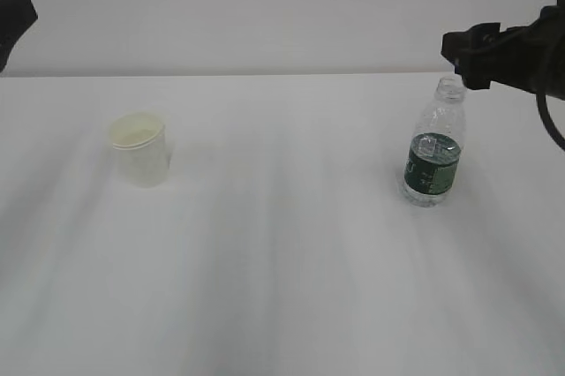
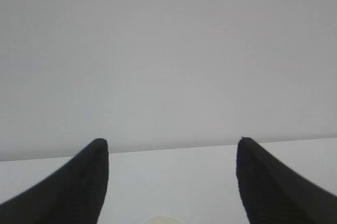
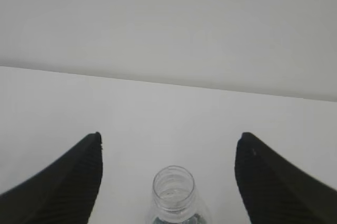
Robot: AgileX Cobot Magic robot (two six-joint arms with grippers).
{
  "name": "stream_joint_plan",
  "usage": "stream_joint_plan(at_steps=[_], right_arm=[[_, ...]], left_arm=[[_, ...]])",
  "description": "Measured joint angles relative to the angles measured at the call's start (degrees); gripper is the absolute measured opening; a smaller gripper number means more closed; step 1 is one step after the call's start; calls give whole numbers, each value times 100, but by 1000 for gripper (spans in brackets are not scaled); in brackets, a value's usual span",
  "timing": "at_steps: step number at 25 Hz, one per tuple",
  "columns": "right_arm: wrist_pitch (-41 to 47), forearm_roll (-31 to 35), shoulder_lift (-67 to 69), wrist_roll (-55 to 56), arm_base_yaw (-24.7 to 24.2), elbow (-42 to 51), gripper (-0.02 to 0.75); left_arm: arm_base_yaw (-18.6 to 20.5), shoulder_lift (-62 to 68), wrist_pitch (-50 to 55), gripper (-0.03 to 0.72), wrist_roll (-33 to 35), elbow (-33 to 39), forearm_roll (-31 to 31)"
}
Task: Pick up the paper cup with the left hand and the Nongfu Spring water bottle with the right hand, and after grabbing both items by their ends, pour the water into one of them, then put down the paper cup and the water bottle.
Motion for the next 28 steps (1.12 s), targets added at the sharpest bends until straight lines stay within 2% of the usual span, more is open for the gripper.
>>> stream_joint_plan(at_steps=[9,17,28], right_arm=[[939,-5,-845,-97,0,0,588],[1639,-5,-1565,-108,0,0,587],[2501,-5,-2552,-122,0,0,587]], left_arm=[[0,-875,787,542,0,-13,88],[0,-1825,1654,540,0,-13,461],[0,-2821,2379,540,0,-13,490]])
